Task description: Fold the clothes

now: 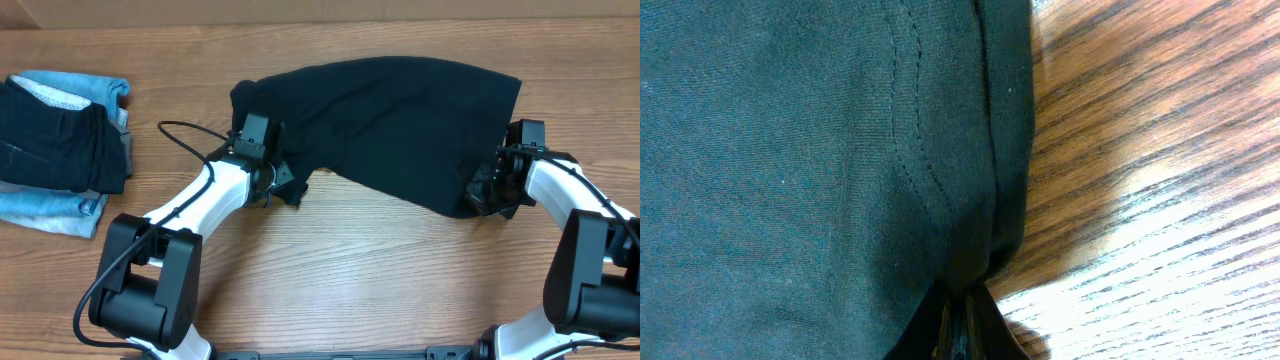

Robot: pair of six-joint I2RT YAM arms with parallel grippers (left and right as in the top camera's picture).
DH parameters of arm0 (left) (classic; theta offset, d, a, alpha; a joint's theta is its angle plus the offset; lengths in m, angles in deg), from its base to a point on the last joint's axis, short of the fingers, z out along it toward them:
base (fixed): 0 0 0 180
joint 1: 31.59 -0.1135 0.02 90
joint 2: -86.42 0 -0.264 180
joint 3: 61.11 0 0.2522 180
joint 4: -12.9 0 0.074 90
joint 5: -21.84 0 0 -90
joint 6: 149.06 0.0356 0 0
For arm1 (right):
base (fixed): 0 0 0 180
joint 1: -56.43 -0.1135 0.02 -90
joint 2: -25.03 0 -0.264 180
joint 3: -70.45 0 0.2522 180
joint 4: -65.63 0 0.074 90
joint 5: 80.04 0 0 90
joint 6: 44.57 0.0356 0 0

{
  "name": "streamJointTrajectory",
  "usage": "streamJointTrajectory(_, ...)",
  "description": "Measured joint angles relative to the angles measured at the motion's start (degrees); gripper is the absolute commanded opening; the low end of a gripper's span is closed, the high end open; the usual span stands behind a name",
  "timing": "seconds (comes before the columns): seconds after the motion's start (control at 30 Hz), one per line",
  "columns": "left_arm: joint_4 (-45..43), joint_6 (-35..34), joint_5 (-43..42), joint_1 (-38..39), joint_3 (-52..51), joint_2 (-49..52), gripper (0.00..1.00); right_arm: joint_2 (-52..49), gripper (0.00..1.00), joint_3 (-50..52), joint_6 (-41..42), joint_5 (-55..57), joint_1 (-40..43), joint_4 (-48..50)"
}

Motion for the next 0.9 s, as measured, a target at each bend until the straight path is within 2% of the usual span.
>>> streamJointTrajectory(0.1, 8.13, 4.55, 0.92, -0.17, 5.53, 0.0, 0.04, -0.55, 0.04, -2.62, 0.02, 0.13, 0.0, -5.92)
streamJointTrajectory(0.17, 16.83, 7.96, 3.76, -1.66, 12.98, -0.17, 0.04, -0.98, 0.04, -7.89, -0.02, 0.17, 0.0, -10.56)
streamJointTrajectory(0.27, 24.35, 11.21, 5.14, -4.13, 19.26, -0.37, 0.04, -1.09, 0.04, -13.77, -0.02, 0.17, 0.0, -15.91)
streamJointTrajectory(0.63, 29.86, 14.1, 10.45, -6.36, 21.35, -0.39, 0.1, -1.07, 0.04, -17.25, -1.51, 6.64, 0.94, -22.71)
streamJointTrajectory(0.9, 29.16, 13.92, 8.7, -6.36, 16.11, -0.24, 0.11, -1.07, 0.04, -16.11, -1.51, 10.03, 0.96, -19.76)
